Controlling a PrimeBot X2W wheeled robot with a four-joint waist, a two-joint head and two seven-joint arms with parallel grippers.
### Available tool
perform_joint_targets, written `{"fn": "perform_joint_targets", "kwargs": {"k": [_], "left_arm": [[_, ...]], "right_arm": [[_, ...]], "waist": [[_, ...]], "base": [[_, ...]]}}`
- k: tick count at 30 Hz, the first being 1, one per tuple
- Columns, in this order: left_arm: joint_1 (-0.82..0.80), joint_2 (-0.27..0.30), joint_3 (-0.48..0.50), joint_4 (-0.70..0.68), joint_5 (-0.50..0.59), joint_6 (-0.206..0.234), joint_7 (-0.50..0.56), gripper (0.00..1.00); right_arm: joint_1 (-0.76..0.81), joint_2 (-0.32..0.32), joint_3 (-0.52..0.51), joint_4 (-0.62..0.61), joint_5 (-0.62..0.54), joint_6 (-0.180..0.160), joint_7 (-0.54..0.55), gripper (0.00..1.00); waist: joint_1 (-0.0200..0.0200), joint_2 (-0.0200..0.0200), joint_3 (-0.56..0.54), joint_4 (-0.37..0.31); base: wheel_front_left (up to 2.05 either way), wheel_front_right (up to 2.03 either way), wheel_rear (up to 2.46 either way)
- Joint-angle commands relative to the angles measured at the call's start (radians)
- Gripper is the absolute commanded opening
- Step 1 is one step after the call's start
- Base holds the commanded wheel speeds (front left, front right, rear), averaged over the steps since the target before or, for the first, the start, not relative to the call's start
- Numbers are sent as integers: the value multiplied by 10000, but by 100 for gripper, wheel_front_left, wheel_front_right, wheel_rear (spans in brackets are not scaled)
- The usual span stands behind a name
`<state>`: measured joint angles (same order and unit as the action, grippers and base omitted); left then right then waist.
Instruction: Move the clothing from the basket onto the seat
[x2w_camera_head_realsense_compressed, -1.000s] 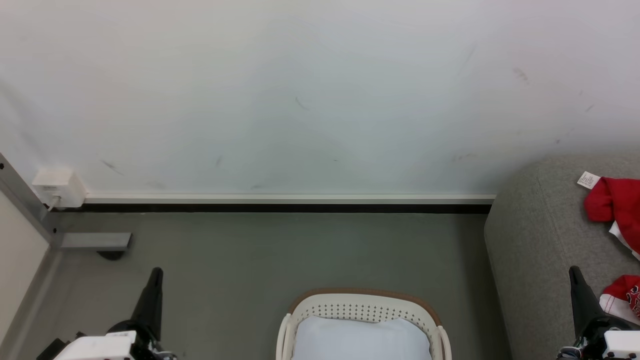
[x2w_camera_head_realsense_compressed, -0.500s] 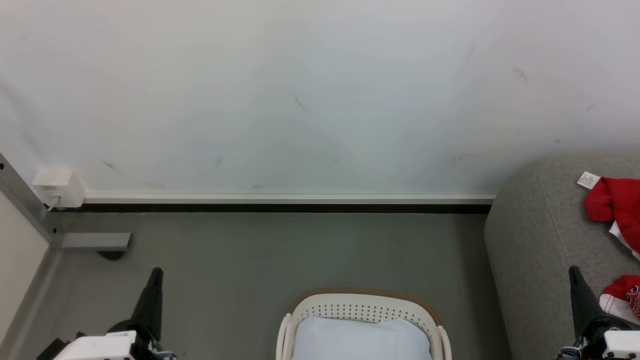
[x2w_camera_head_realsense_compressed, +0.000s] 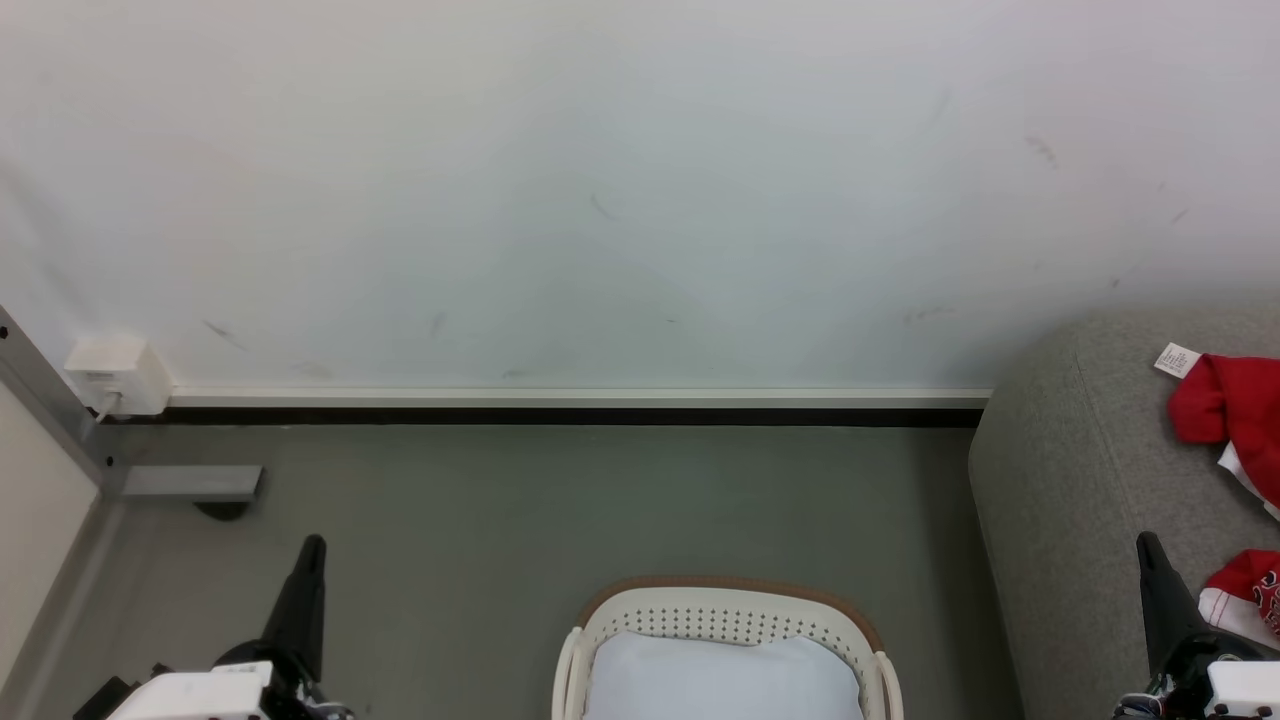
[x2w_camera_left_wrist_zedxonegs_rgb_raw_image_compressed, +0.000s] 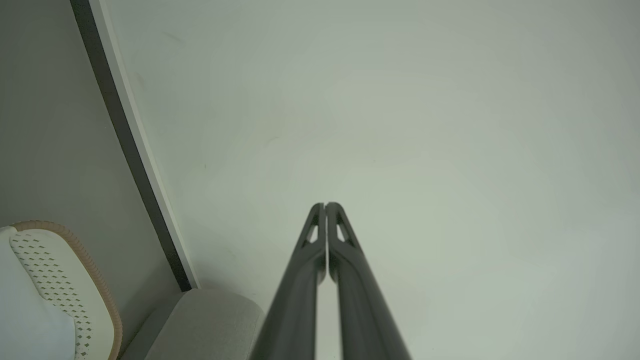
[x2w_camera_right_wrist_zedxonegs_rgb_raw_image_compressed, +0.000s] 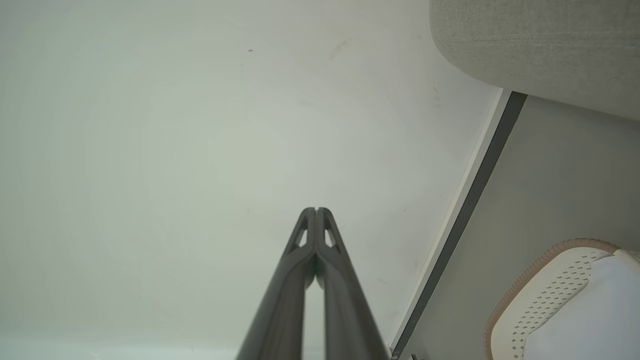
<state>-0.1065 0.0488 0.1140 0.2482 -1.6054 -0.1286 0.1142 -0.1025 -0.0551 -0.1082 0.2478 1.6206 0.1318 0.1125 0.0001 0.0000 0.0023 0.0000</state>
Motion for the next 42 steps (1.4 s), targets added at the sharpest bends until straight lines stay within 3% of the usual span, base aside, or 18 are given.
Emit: {"fn": "perform_joint_targets", "kwargs": {"k": [1,42], "left_arm": [[-85,24,14,-31,-130,-39,42,0],[-84,25,12,-32,-132,-39,40,0]], "right_arm": [[-127,9,-44,-43,-65,-21,-13,0],[-131,27,-70,-41,-90,-21,17,0]], "waist": [[-1,0,0,0],[-1,0,0,0]], "base": [[0,0,0],[0,0,0]]}}
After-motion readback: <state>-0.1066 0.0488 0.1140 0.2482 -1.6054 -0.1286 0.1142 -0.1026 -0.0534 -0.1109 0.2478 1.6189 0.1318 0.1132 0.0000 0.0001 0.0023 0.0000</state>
